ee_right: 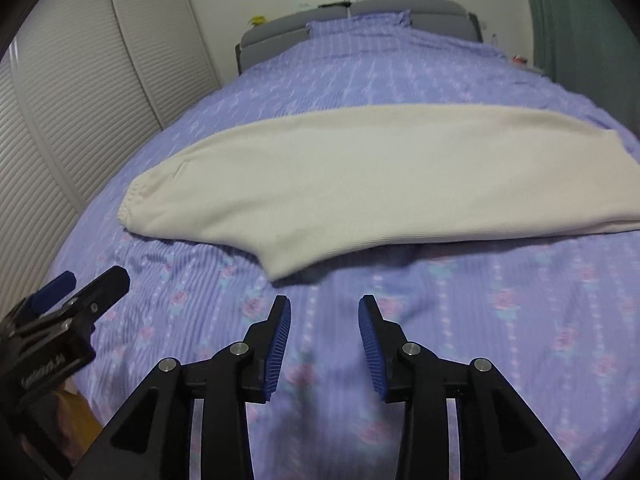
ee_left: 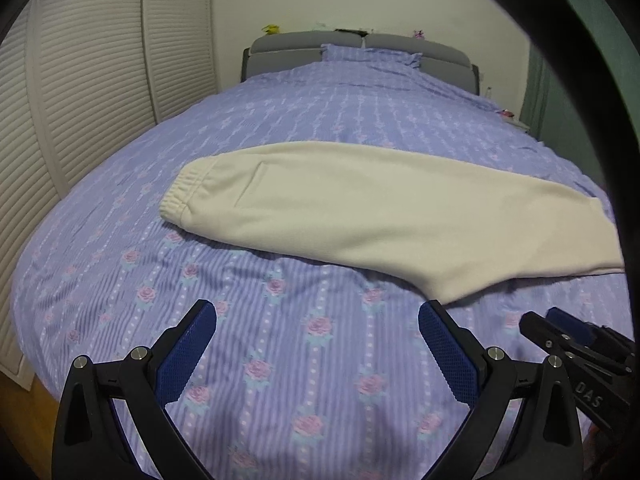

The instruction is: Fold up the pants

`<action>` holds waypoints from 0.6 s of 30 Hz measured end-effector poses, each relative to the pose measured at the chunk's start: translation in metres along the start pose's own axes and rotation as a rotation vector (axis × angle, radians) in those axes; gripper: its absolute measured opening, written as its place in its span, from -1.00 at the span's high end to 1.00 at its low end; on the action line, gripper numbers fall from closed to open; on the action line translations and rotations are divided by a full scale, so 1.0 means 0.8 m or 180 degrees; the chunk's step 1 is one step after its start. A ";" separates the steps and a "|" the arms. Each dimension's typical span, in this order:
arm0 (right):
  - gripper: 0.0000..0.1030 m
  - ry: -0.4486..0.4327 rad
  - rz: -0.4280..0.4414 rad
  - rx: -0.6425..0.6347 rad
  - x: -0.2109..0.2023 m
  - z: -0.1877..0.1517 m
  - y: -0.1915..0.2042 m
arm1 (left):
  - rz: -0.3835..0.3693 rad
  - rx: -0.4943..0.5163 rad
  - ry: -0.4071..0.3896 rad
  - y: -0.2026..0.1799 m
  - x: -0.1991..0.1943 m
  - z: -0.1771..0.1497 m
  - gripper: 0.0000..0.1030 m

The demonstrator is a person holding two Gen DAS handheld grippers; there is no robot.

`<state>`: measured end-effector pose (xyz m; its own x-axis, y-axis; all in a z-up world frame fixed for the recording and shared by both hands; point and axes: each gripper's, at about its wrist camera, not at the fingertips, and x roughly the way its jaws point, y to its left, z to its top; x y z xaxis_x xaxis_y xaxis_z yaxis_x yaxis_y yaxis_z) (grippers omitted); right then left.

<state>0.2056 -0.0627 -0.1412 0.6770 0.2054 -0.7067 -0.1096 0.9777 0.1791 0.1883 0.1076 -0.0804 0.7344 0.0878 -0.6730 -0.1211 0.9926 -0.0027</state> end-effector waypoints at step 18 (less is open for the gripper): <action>-0.46 -0.0762 -0.0747 -0.0006 -0.184 0.030 -0.175 | -0.0518 0.0214 -0.0363 -0.164 -0.102 0.009 -1.00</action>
<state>0.1392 -0.2307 -0.0457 0.8357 -0.0412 -0.5476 0.0683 0.9972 0.0292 0.1493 -0.0288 -0.0199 0.8119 -0.0693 -0.5797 0.0475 0.9975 -0.0527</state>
